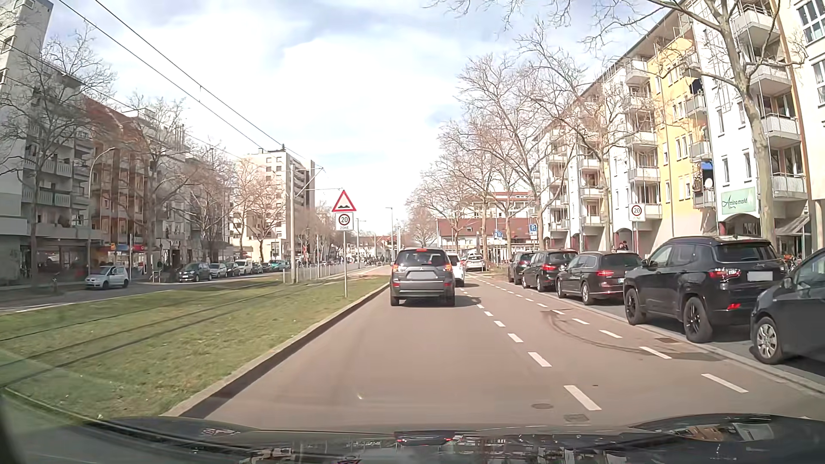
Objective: Follow the waypoints while adhering to traffic rules and regulations
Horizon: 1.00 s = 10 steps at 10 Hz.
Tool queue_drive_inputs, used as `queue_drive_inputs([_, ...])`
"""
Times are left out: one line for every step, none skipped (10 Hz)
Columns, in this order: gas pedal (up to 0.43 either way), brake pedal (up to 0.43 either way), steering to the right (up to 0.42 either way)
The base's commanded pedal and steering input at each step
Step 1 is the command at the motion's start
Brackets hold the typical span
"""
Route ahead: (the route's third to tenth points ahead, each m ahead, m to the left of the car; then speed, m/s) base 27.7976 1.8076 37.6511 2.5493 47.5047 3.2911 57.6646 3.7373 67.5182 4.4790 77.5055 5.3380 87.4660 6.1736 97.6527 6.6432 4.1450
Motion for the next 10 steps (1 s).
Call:
queue_drive_inputs([0.039,0.0,0.013])
queue_drive_inputs([0.039,0.0,0.013])
queue_drive_inputs([0.039,0.0,0.013])
queue_drive_inputs([0.039,0.0,0.011])
queue_drive_inputs([0.039,0.0,0.008])
queue_drive_inputs([0.039,0.0,0.008])
queue_drive_inputs([0.028,0.0,0.007])
queue_drive_inputs([0.02,0.0,0.007])
queue_drive_inputs([0.0,0.0,0.007])
queue_drive_inputs([0.0,0.0,0.006])
